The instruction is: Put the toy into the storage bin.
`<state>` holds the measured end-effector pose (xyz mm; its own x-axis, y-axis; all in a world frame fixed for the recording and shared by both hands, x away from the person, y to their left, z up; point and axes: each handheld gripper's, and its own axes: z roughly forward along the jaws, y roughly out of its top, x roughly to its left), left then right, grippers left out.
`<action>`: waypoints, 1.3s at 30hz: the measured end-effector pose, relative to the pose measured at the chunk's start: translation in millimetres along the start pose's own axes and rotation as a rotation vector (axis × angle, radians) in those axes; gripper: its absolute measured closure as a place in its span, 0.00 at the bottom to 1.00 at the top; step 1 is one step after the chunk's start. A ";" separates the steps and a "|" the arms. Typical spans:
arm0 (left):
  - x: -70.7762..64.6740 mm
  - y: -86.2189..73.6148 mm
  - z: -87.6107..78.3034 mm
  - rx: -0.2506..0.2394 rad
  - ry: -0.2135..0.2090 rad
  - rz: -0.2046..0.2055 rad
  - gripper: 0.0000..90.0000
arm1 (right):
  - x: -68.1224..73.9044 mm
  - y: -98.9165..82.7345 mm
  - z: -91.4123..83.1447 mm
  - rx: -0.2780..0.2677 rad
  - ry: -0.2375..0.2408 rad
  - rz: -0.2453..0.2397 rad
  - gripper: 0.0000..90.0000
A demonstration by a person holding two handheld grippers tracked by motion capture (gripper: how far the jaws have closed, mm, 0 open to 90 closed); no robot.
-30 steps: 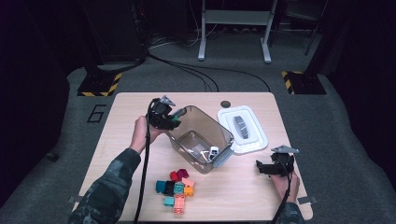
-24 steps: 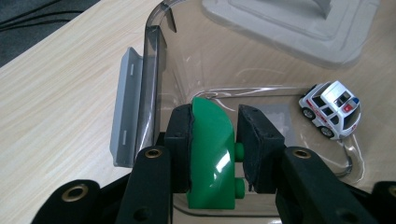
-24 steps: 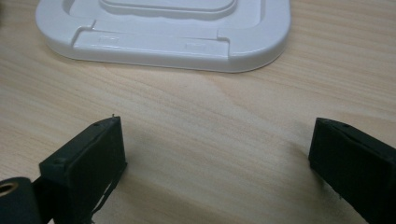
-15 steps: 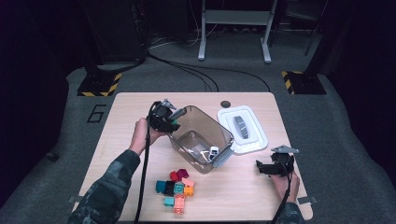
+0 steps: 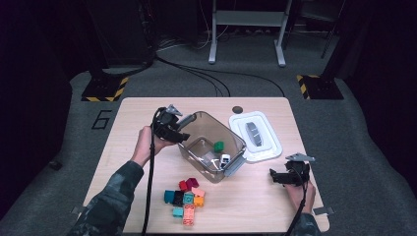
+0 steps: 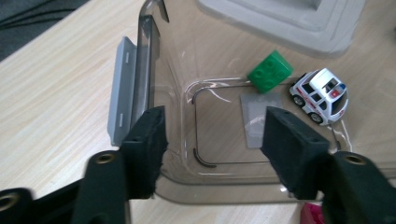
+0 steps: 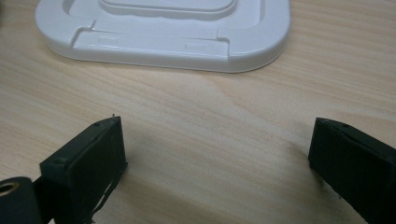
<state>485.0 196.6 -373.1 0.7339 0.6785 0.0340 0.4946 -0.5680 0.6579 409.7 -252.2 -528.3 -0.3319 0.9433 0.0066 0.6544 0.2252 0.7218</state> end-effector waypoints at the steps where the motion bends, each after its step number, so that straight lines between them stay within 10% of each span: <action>1: -1.5 -1.1 -4.6 -0.008 0.001 0.004 0.37 | 0.0 0.0 0.0 0.000 0.000 0.000 0.03; 19: -16.5 -63.8 -42.5 -0.067 0.014 -0.014 0.16 | -0.1 -0.1 -0.1 -0.001 -0.001 -0.002 0.04; 39: -58.2 -148.8 -10.2 0.026 -0.019 -0.080 0.16 | -0.1 -0.1 -0.1 -0.002 -0.002 -0.001 0.04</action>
<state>364.0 246.4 -465.3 0.7000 0.7134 -0.0319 0.5638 -0.5247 0.6379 409.6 -252.3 -528.3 -0.3312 0.9436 0.0047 0.6530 0.2256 0.7230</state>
